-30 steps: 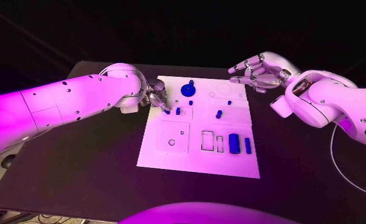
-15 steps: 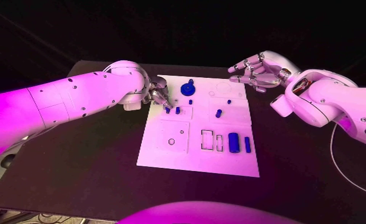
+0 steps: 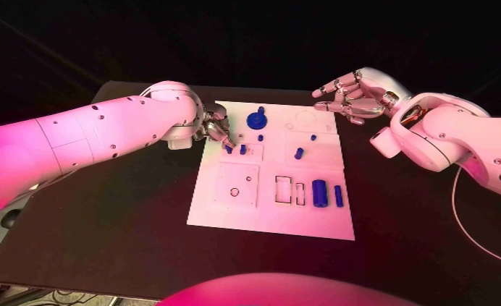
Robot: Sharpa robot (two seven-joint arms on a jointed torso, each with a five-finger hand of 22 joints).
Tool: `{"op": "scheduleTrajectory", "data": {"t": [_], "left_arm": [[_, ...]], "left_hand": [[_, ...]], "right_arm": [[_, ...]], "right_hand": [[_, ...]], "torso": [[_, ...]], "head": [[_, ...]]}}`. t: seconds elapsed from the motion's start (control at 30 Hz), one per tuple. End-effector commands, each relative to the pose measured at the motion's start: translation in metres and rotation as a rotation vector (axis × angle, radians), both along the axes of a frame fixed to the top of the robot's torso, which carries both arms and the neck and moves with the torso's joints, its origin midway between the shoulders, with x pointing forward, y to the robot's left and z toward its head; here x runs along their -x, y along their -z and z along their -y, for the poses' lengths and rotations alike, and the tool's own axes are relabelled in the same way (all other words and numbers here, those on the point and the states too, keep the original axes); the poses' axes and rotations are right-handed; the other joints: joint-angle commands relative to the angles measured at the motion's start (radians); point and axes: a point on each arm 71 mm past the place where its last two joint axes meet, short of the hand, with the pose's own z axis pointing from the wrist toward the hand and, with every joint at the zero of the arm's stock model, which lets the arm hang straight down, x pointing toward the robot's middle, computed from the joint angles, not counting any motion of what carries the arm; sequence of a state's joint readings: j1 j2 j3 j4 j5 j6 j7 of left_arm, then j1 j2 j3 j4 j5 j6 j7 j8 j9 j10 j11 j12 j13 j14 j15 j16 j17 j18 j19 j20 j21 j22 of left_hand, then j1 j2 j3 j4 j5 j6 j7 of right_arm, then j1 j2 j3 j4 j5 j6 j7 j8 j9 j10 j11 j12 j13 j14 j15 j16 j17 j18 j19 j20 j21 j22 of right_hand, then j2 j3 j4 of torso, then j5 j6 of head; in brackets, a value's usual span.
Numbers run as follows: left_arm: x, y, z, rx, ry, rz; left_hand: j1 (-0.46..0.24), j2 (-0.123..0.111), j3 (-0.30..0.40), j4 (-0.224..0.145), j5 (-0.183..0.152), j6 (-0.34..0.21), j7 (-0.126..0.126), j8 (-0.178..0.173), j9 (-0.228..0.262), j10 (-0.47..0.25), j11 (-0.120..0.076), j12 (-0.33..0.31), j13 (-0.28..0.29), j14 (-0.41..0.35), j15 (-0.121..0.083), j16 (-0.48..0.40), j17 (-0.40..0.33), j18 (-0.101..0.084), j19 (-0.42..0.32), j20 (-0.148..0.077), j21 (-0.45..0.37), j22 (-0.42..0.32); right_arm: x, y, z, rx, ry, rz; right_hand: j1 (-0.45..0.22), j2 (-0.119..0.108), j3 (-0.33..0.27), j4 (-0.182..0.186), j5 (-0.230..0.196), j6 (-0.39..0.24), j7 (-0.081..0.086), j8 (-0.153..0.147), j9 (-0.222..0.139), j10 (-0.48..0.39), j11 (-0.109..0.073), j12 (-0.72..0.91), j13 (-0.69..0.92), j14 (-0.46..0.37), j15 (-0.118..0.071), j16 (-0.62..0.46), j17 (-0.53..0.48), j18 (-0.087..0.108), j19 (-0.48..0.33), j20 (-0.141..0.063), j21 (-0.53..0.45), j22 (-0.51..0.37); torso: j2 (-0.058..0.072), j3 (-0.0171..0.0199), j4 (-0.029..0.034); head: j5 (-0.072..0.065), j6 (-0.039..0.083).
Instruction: Assemble the parts on the task board
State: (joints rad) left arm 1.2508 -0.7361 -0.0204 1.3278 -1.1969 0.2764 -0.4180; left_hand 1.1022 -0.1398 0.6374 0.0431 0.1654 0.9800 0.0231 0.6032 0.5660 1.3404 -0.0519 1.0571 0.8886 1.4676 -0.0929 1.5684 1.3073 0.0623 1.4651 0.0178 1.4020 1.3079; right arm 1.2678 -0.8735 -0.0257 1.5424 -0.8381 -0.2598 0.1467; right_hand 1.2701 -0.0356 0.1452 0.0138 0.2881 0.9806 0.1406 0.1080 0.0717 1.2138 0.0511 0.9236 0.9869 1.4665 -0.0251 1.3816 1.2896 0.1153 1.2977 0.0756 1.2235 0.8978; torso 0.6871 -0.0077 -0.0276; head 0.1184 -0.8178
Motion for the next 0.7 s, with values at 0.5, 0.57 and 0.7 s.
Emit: {"op": "scheduleTrajectory", "data": {"t": [0.5, 0.57, 0.7], "left_arm": [[0.0065, 0.0105, 0.0017, -0.029, 0.018, -0.047], [0.0064, 0.0103, 0.0022, -0.025, 0.018, -0.043], [0.0062, 0.0099, 0.0034, -0.020, 0.017, -0.037]], "left_hand": [[0.044, 0.003, 0.026, -0.051, 0.106, 0.018, -0.002, -0.008, -0.007, 0.014, 0.002, 0.001, 0.006, 0.103, -0.008, 0.002, 0.263, -0.017, 0.034, -0.008, 0.007, 0.098], [0.044, 0.003, 0.026, -0.051, 0.106, 0.018, -0.002, -0.008, -0.007, 0.014, 0.002, 0.001, 0.006, 0.103, -0.008, 0.002, 0.263, -0.017, 0.034, -0.008, 0.007, 0.098], [0.044, 0.004, 0.026, -0.052, 0.106, 0.018, -0.002, -0.008, -0.007, 0.015, 0.003, 0.002, 0.008, 0.103, -0.007, 0.002, 0.263, -0.017, 0.034, -0.008, 0.007, 0.098]], "right_arm": [[0.0001, 0.0005, -0.0008, 0.001, -0.011, -0.005], [0.0001, 0.0005, -0.0008, 0.001, -0.010, -0.004], [0.0001, 0.0005, -0.0008, 0.000, -0.010, -0.005]], "right_hand": [[-0.006, 0.005, -0.003, 0.006, 0.000, -0.008, 0.003, 0.007, -0.002, -0.009, 0.002, -0.007, -0.003, 0.044, 0.000, -0.008, -0.003, 0.009, -0.008, 0.003, -0.008, -0.004], [-0.006, 0.005, -0.003, 0.006, 0.000, -0.008, 0.003, 0.007, -0.002, -0.009, 0.002, -0.007, -0.003, 0.044, 0.000, -0.008, -0.003, 0.009, -0.008, 0.003, -0.008, -0.004], [-0.006, 0.005, -0.003, 0.006, 0.000, -0.008, 0.003, 0.007, -0.002, -0.009, 0.002, -0.007, -0.003, 0.044, 0.000, -0.008, -0.003, 0.009, -0.008, 0.003, -0.008, -0.004]], "torso": [[0.000, -0.0008, 0.0001], [0.000, -0.0003, -0.0003], [0.000, 0.0002, -0.0001]], "head": [[0.002, -0.002], [0.003, -0.003], [0.002, -0.003]]}}
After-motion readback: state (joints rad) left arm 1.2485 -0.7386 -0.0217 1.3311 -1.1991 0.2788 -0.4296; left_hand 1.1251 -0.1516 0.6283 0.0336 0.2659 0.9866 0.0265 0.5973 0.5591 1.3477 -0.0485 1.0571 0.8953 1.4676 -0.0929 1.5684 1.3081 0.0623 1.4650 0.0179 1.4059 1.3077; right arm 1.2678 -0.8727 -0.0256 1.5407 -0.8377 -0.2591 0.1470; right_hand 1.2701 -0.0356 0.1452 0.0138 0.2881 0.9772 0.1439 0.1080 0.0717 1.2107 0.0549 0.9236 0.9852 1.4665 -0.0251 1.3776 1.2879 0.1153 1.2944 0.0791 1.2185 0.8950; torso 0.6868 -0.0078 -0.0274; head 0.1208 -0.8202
